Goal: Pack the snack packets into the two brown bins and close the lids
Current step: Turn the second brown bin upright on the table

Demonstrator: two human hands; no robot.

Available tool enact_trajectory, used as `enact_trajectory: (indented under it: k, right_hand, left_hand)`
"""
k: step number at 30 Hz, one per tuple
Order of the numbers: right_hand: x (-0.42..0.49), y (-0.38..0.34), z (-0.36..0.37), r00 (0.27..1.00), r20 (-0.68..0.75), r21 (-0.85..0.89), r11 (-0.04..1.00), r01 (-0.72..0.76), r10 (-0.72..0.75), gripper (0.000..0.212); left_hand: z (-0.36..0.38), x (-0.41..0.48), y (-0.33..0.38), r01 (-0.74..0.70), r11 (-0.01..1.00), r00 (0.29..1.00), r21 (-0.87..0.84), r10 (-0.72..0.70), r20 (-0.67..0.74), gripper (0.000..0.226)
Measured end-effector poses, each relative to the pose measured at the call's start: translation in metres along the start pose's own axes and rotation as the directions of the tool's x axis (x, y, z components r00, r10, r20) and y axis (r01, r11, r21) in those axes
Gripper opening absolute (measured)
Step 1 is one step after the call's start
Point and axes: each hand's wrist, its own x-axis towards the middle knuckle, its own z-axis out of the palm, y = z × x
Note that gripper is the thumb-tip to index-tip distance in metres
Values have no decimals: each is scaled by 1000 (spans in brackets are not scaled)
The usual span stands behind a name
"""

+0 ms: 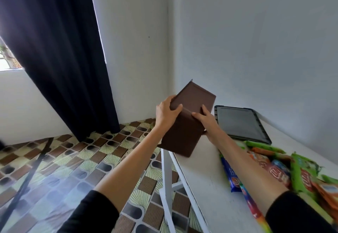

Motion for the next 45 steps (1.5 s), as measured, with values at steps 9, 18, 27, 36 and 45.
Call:
enact_trajectory:
  k: [9, 18, 27, 36, 45]
  right_hand:
    - [-50, -31, -8, 973, -151, -68, 983, 168, -177, 71]
    - [-159, -36, -82, 907, -367, -185, 972, 145, -205, 68]
    - [-276, -26, -173, 801, -575, -190, 979, 66, -166, 69]
    - [-398, -10, -242, 739, -659, -178, 984, 25, -138, 69]
    - [-505, 28, -281, 756, -653, -166, 983, -82, -47, 67]
  left_hand:
    - [-15, -33, 35, -94, 993, 995, -72, 91, -42, 44]
    - [15, -107, 97, -188, 951, 970, -245, 219, 105, 45]
    - [63, -196, 176, -200, 887, 904, -415, 330, 270, 45]
    - [89, -304, 245, -185, 877, 857, -443, 365, 364, 49]
    - [102, -417, 271, -84, 885, 832, -458, 315, 456, 51]
